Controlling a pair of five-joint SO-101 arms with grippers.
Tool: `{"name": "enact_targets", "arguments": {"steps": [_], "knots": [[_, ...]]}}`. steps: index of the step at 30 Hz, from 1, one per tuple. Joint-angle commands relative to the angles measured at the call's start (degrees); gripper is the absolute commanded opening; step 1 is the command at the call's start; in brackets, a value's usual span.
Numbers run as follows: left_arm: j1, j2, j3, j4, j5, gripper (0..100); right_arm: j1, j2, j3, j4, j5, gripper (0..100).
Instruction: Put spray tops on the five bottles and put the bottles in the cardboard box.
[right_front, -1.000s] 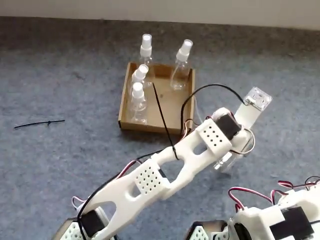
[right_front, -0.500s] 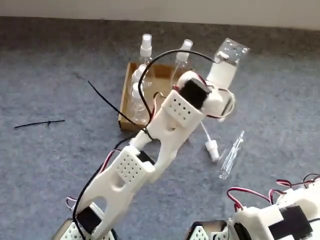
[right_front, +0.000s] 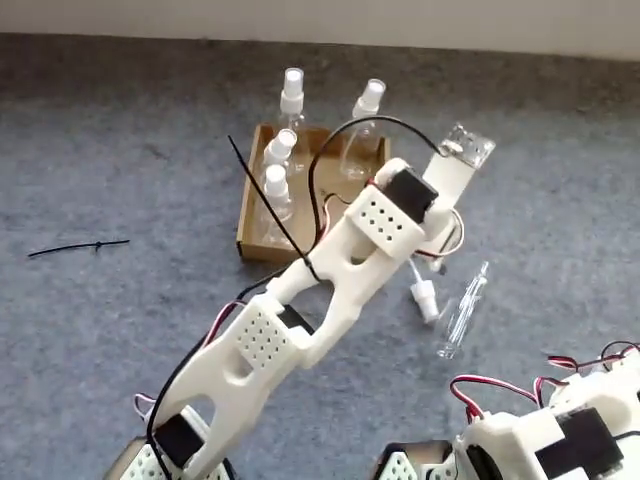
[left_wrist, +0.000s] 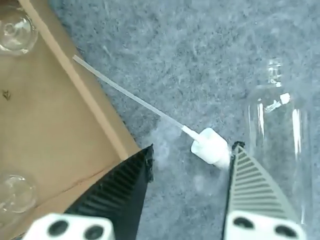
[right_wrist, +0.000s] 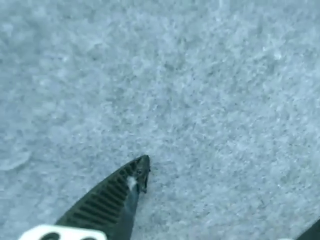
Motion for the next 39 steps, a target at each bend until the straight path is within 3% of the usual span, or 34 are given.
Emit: {"name": "enact_targets", "arguments": {"steps": [1, 3, 8, 13, 18, 27, 32, 39], "knots": [[1.01, -8.04, -0.31, 0.70, -3.96, 22, -1.80, -0.57, -1.01, 0.75, 0.53, 46.8], [2.42, -12.09, 4.88, 0.79, -7.03, 21, -1.71, -0.57, -1.01, 0.75, 0.53, 46.8], [5.41, -26.86, 23.52, 0.53, -2.73, 11, -1.63, -0.57, -1.01, 0.84, 0.44, 46.8], [1.45, -39.87, 40.04, 0.53, -2.64, 20, -1.80, -0.57, -1.01, 0.84, 0.35, 46.8], [-0.13, -47.52, 48.22, -2.81, -2.90, 26, -1.89, -0.57, -0.66, 0.84, 0.35, 46.8], [-1.63, -44.26, 61.67, -26.20, 1.85, 30, -1.80, -0.57, -0.66, 0.84, 0.53, 46.8], [-0.66, -35.82, 60.09, -30.15, 2.20, 31, -1.80, -0.57, -0.75, 0.75, 0.53, 46.8], [1.36, -25.19, 52.18, -30.07, 8.26, 31, -1.63, -0.57, -0.84, 0.66, 0.62, 46.8]]}}
